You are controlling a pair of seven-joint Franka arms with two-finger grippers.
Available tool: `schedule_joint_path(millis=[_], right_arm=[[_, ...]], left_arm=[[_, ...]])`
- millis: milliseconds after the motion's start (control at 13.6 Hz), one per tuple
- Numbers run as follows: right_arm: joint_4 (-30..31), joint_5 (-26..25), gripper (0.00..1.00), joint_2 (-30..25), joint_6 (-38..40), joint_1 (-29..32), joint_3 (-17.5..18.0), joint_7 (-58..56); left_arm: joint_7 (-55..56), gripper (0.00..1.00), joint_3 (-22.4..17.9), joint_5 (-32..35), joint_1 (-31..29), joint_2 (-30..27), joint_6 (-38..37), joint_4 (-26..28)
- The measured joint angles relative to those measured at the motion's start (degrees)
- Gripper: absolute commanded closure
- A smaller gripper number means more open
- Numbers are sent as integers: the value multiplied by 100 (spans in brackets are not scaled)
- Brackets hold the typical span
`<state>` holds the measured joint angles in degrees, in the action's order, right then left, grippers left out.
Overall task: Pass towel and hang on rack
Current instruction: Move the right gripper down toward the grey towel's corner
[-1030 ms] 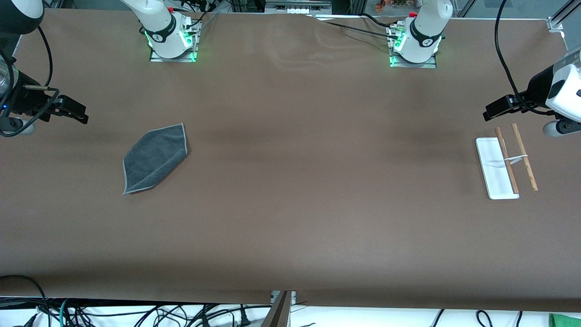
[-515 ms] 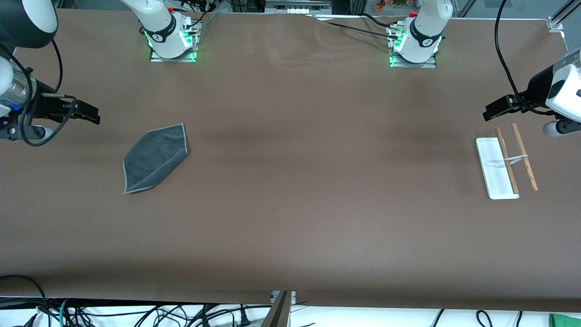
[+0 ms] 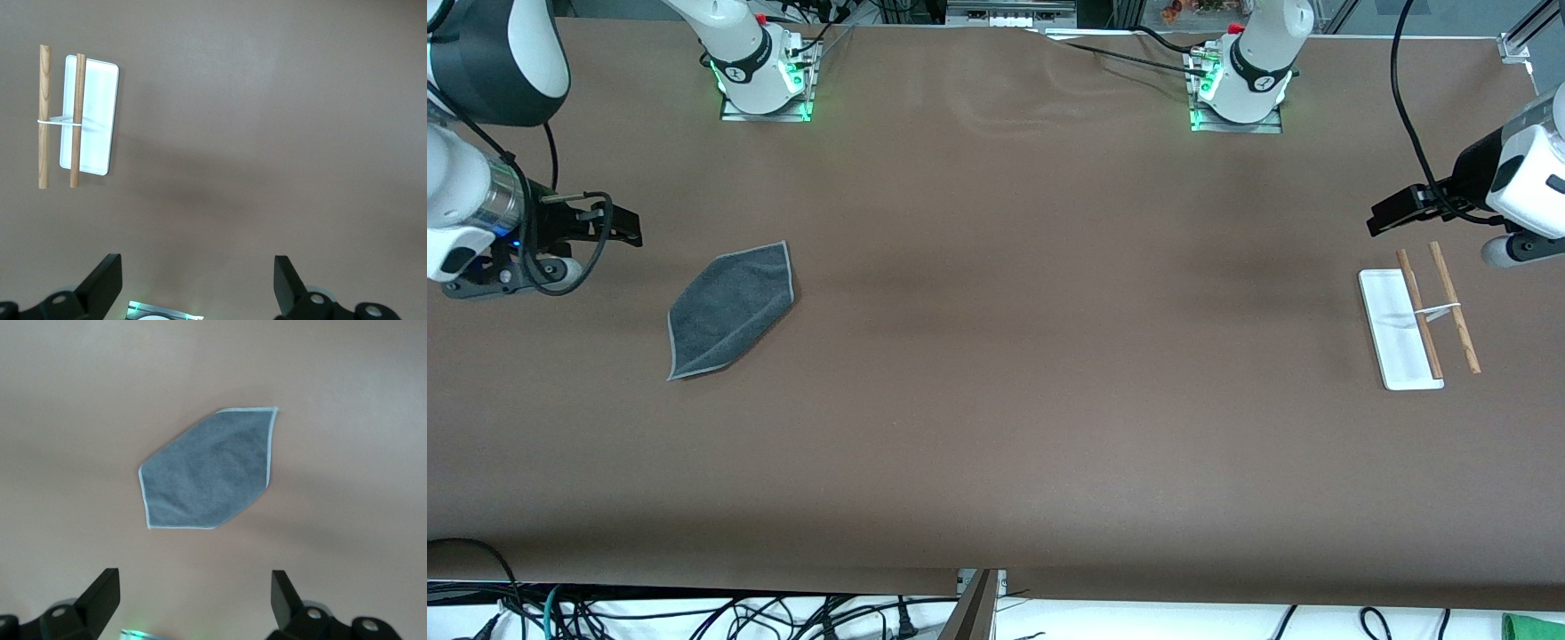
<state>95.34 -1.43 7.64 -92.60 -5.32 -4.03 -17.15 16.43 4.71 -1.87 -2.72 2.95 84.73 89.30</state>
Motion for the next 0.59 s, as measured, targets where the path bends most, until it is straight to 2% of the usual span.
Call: schedule_joint_path(millis=[294, 589], right_arm=[[-233, 8, 0, 542, -46, 67, -27, -1301], [-425, 14, 0, 1032, -126, 118, -29, -2110]], left_arm=[[0, 0, 152, 0, 58, 86, 0, 0], [0, 0, 173, 0, 71, 124, -1, -1]])
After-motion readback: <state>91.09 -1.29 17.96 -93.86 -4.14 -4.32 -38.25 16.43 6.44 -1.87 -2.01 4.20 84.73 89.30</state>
